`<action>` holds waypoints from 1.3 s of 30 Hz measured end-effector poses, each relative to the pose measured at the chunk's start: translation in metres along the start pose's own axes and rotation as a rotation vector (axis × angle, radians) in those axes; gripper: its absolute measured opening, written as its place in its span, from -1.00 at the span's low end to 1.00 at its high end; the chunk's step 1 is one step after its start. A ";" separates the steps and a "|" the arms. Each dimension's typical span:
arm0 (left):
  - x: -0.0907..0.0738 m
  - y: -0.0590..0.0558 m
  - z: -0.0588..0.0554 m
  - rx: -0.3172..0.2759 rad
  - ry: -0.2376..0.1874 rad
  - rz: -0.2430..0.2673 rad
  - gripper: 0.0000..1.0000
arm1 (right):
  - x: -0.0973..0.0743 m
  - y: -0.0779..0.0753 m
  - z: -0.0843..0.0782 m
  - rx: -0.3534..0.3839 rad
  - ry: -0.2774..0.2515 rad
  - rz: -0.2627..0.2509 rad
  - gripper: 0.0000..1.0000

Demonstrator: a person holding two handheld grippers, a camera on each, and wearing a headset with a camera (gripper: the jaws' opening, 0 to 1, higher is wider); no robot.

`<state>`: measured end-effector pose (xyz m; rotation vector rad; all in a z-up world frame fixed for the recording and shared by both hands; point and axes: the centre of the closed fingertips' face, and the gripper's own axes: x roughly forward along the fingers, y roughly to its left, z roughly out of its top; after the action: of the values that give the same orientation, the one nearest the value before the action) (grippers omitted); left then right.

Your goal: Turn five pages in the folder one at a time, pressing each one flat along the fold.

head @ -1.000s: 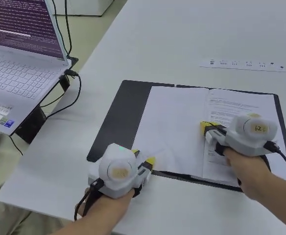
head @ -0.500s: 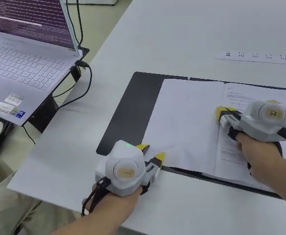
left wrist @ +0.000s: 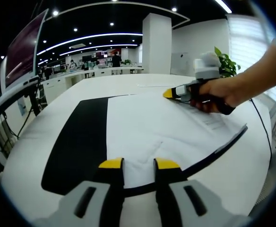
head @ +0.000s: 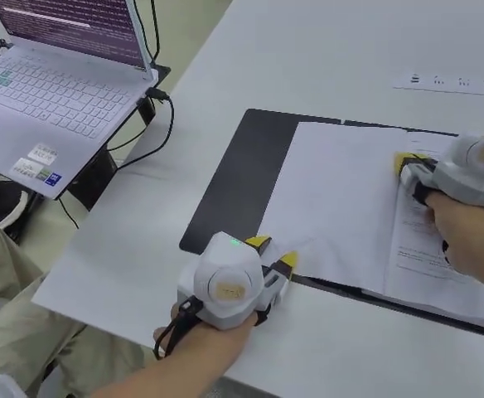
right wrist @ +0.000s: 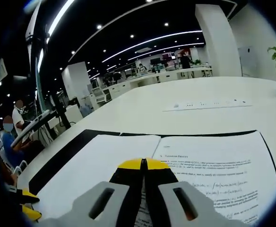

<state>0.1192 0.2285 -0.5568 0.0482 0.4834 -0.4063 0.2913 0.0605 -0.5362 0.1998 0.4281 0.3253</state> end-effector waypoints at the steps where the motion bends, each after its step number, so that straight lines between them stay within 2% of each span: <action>1: 0.000 0.000 0.000 0.000 -0.001 0.000 -0.53 | 0.003 -0.001 0.001 0.002 0.001 -0.001 -1.00; 11: 0.000 0.000 0.000 -0.003 -0.007 0.003 -0.53 | 0.031 -0.014 0.021 0.009 0.005 -0.030 -1.00; 12: 0.000 0.000 0.000 -0.003 -0.007 0.003 -0.53 | 0.038 -0.020 0.022 0.008 0.007 -0.034 -1.00; 18: 0.000 0.000 0.000 -0.004 -0.009 0.004 -0.53 | 0.037 -0.019 0.024 0.014 0.012 -0.036 -1.00; 20: 0.000 0.000 -0.001 -0.005 -0.012 0.003 -0.53 | 0.041 -0.023 0.023 0.011 0.014 -0.034 -1.00; 27: 0.000 0.000 -0.001 -0.003 -0.009 0.003 -0.53 | 0.034 -0.021 0.015 0.008 0.027 -0.014 -1.00; 29: 0.000 0.000 0.000 -0.002 -0.009 0.003 -0.53 | 0.028 -0.017 0.014 0.001 0.030 -0.007 -1.00; 33: 0.000 0.000 0.000 -0.001 -0.009 0.002 -0.53 | 0.028 -0.020 0.011 0.006 0.034 0.000 -1.00; 39: 0.000 0.000 0.000 -0.001 -0.007 0.000 -0.53 | 0.002 -0.003 0.002 0.013 0.039 0.017 -1.00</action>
<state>0.1190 0.2288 -0.5570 0.0458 0.4770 -0.4059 0.2948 0.0585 -0.5361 0.2104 0.4677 0.3435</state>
